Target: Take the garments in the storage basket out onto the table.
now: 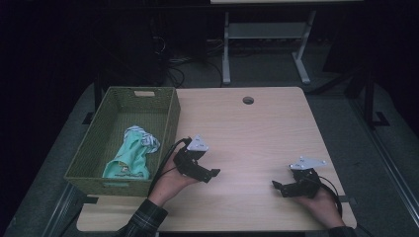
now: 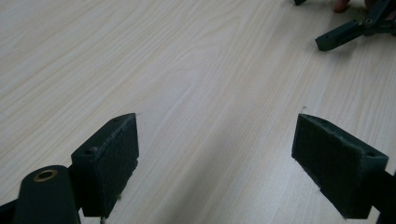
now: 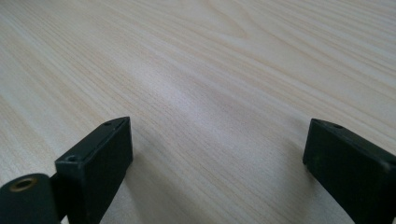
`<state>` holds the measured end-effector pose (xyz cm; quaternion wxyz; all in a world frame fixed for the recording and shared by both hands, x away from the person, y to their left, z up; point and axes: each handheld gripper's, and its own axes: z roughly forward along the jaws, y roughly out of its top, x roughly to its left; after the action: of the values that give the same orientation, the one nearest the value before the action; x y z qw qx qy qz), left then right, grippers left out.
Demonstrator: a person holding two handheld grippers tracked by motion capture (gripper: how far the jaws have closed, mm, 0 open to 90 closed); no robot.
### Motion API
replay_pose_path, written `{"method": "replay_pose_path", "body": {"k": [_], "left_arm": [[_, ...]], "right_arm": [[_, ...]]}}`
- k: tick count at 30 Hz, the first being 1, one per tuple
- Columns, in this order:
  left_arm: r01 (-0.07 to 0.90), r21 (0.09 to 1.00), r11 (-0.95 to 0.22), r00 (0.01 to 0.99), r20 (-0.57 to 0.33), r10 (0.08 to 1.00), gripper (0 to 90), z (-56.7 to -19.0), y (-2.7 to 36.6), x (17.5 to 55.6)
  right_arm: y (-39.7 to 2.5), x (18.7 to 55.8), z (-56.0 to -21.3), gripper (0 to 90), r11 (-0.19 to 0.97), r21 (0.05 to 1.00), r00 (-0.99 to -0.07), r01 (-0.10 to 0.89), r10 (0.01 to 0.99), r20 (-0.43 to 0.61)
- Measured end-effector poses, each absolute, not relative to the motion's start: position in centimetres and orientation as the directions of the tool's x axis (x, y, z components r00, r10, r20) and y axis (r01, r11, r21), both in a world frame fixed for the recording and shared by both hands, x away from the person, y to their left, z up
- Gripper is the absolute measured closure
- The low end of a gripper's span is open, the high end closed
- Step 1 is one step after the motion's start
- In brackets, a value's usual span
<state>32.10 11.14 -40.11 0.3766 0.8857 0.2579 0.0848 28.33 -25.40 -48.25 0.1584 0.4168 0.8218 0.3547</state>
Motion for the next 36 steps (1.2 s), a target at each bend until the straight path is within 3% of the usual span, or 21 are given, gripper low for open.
{"method": "replay_pose_path", "body": {"k": [36], "left_arm": [[0.384,0.726,-0.571,0.857,-0.051,0.513,14.3,-36.8,12.6,32.8]], "right_arm": [[-25.4,28.3,-48.3,7.8,0.400,0.715,-0.602,0.573,0.798,0.036]]}}
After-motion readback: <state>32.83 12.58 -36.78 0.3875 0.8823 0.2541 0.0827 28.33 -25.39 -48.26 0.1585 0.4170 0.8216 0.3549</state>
